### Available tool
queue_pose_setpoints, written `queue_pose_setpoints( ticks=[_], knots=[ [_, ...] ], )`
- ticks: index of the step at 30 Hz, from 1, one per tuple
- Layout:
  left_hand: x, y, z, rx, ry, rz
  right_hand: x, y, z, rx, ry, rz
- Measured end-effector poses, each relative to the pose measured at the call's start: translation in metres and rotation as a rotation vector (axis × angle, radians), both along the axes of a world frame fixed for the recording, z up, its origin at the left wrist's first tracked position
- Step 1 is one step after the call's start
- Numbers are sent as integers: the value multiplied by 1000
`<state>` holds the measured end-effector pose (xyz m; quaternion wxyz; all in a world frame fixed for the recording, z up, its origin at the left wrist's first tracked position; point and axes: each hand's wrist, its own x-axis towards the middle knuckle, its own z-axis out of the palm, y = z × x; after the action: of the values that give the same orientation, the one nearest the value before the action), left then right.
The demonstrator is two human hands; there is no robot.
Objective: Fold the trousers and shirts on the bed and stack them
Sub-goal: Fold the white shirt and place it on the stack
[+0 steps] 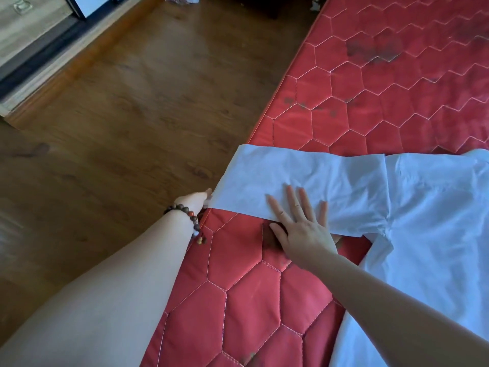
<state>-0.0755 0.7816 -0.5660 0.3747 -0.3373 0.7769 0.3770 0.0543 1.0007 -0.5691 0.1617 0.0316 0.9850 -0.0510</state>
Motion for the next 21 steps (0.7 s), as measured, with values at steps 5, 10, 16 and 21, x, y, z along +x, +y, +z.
queue_pose_setpoints(
  ticks=[5,10,16,21],
  knots=[
    [-15,-8,6,505,345,738,-2,-3,7,24,49,-52],
    [-18,-16,25,683,472,809,-6,-9,10,-51,-59,-4],
    [-48,-13,52,323,825,651,2,53,22,36,318,-448],
    [-38,19,102,40,1294,176,5,51,24,-101,-116,-702]
  ],
)
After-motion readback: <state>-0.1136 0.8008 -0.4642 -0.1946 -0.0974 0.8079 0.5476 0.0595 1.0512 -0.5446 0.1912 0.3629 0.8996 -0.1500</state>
